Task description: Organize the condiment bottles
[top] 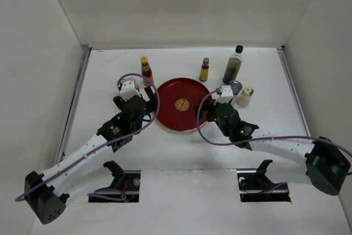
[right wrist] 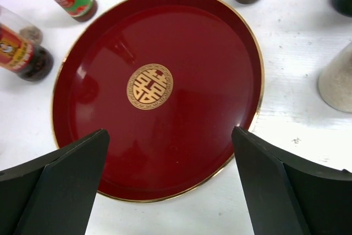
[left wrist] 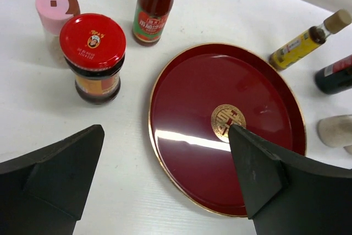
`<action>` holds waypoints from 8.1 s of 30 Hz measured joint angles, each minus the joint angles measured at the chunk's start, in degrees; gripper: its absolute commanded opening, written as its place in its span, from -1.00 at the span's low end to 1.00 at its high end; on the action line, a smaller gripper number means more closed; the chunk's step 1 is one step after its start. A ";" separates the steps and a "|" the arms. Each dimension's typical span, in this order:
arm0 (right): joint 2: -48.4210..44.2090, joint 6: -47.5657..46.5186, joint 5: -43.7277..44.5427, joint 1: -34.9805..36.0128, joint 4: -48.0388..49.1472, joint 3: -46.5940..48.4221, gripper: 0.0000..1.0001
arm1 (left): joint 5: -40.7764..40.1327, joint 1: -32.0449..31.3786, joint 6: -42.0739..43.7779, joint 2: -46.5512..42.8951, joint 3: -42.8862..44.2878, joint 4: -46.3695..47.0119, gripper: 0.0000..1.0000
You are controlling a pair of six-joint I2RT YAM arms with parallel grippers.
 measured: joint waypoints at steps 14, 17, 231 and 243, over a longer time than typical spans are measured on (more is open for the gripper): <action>-0.37 0.09 -6.25 0.09 2.97 -1.29 -0.80 | -0.35 1.01 1.40 0.02 -2.08 1.01 1.00; -0.44 -0.22 -7.48 0.07 1.51 -0.46 -0.78 | 0.07 0.96 3.65 -0.22 -4.48 4.81 1.00; 3.72 -1.16 -7.65 -2.80 0.37 6.67 0.51 | 15.15 21.42 11.47 39.50 30.93 7.54 0.39; 4.48 -0.63 -10.36 -2.40 3.45 5.97 0.50 | 10.75 20.94 19.28 49.59 38.40 4.79 0.18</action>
